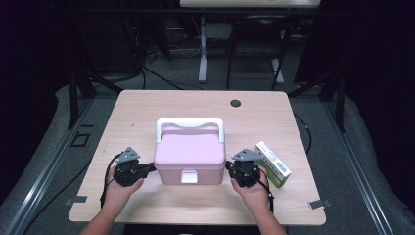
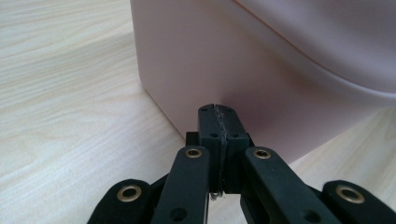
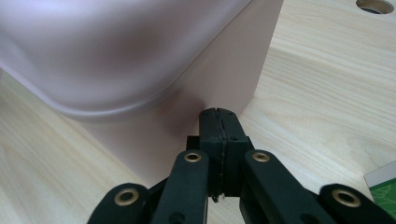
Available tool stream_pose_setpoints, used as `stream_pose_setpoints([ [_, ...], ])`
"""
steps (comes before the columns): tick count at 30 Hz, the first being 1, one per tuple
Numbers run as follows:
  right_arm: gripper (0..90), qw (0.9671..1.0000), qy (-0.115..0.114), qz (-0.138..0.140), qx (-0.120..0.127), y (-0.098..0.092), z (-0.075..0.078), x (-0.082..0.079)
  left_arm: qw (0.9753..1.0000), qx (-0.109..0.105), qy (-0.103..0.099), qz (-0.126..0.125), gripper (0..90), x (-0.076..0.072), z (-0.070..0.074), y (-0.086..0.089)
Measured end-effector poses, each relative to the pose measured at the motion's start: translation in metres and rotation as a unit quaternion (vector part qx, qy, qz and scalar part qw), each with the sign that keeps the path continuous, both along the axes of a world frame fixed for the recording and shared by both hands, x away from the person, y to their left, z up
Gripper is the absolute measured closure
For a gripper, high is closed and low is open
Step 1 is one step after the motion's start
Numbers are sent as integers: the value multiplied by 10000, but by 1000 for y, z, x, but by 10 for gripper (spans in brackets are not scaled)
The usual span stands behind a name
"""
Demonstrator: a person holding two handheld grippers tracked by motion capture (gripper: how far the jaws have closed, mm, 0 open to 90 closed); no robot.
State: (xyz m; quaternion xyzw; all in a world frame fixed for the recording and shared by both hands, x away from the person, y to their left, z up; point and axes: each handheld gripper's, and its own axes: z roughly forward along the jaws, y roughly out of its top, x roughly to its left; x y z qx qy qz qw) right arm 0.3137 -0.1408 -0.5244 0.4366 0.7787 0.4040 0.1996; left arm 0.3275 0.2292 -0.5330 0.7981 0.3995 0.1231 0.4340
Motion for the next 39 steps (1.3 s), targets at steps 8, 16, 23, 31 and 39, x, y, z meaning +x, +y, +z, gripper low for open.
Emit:
stream_pose_setpoints([
  [8, 900, 9997, -16, 84, -222, 5, 3, -16, 10000, 43, 16, -58, 900, -14, 1, 2],
  [16, 900, 9998, 45, 64, -200, 4, 4, -23, 9999, 70, 21, -119, 900, -25, 2, 2],
  [23, 900, 9997, 77, 161, -144, 3, 3, -39, 9997, 54, 40, -230, 900, -36, 2, 5],
  [31, 900, 9996, 145, 242, -45, 1, 3, -55, 9995, 61, 86, -295, 900, -47, 3, 7],
  [39, 900, 9994, 172, 281, 68, -2, 2, -69, 9992, 36, 121, -367, 900, -56, 2, 9],
])
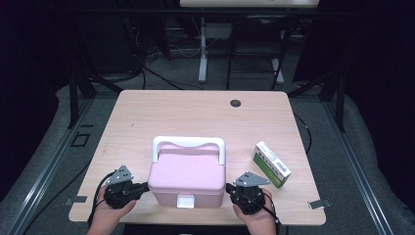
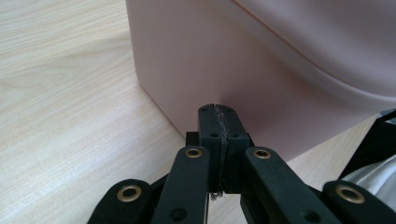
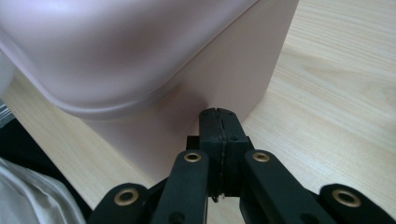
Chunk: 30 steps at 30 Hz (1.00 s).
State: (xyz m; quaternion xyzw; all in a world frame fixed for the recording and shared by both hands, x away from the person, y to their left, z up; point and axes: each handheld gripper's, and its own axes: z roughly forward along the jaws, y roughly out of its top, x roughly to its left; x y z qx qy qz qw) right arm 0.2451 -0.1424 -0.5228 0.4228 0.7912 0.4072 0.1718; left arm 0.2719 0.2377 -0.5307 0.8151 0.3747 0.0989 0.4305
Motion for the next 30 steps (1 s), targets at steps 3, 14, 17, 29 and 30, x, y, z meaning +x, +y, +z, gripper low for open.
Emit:
stream_pose_setpoints([
  [3, 899, 10000, -10, 14, 32, -1, -1, -4, 10000, -29, 43, -12, 900, -2, 0, 1],
  [14, 723, 9997, -104, 63, 224, -15, 7, 4, 9993, -350, 141, 74, 731, 6, 9, 11],
  [17, 691, 9996, -95, 63, 241, -19, 15, 8, 9991, -369, 180, 70, 676, 9, 17, 14],
  [29, 542, 9996, 52, 241, 165, -27, 49, 19, 9993, -340, 108, -56, 533, 24, 48, 21],
  [30, 538, 9994, 115, 268, 163, -28, 51, 21, 9992, -370, 118, -56, 522, 24, 52, 20],
])
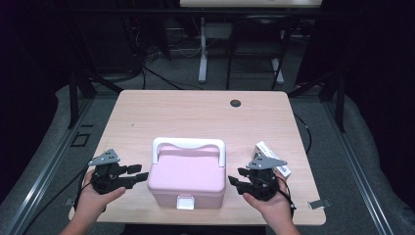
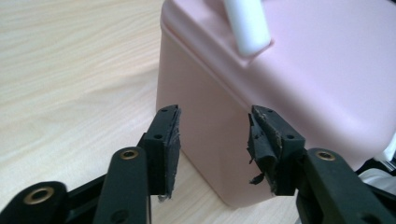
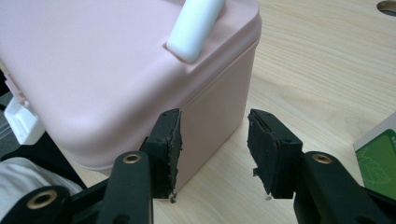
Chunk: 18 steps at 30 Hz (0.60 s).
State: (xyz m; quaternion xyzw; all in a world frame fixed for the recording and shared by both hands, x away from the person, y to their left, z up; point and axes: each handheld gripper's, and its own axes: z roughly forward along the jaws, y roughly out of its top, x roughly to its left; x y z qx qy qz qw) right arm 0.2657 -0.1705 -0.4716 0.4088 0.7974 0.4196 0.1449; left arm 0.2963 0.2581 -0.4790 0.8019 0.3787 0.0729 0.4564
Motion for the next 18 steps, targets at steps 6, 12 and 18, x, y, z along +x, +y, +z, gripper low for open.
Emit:
stream_pose_setpoints([
  [6, 512, 9998, 115, 124, 138, -2, 17, 9, 9999, -50, -23, -110, 485, 6, 20, -3],
  [12, 495, 9992, 64, 313, 239, 3, 32, 17, 9998, -52, -81, -164, 464, 15, 36, -9],
  [18, 492, 9987, 121, 441, 246, 13, 37, 28, 9997, -129, -20, -204, 444, 25, 37, -18],
])
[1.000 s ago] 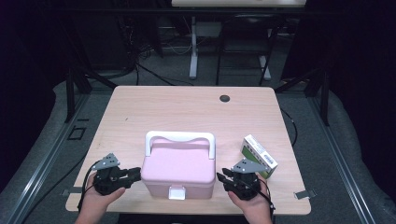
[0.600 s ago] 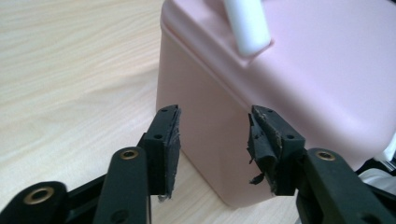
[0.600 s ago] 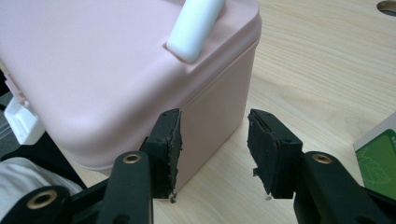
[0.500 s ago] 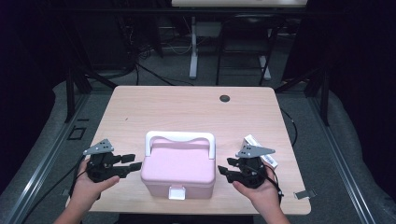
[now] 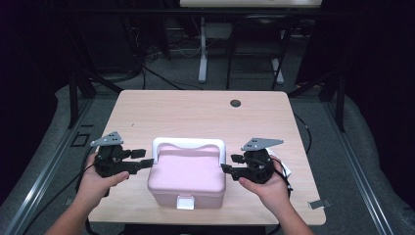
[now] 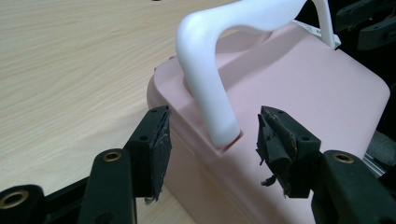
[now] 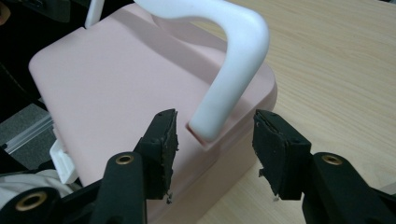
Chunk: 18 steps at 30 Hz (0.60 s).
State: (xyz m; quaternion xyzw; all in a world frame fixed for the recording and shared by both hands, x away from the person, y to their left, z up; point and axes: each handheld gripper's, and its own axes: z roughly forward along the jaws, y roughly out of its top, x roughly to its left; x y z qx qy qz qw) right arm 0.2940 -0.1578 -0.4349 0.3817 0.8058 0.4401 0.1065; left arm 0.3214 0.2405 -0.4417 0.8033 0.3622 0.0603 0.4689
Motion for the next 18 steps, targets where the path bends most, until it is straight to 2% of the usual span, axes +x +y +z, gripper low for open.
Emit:
stream_pose_setpoints([
  [6, 491, 9998, 173, -21, 51, 3, -6, 10, 10000, -12, 60, -72, 447, 7, -4, -7],
  [11, 496, 9996, 225, 49, 151, 5, -8, 15, 9997, -49, 90, -225, 488, 10, -5, -14],
  [13, 531, 9995, 249, 75, 172, 6, -8, 16, 9996, -47, 101, -255, 506, 12, -6, -16],
  [18, 602, 9998, 120, 101, 110, 10, -7, 15, 9997, 13, 142, -192, 563, 14, -6, -19],
])
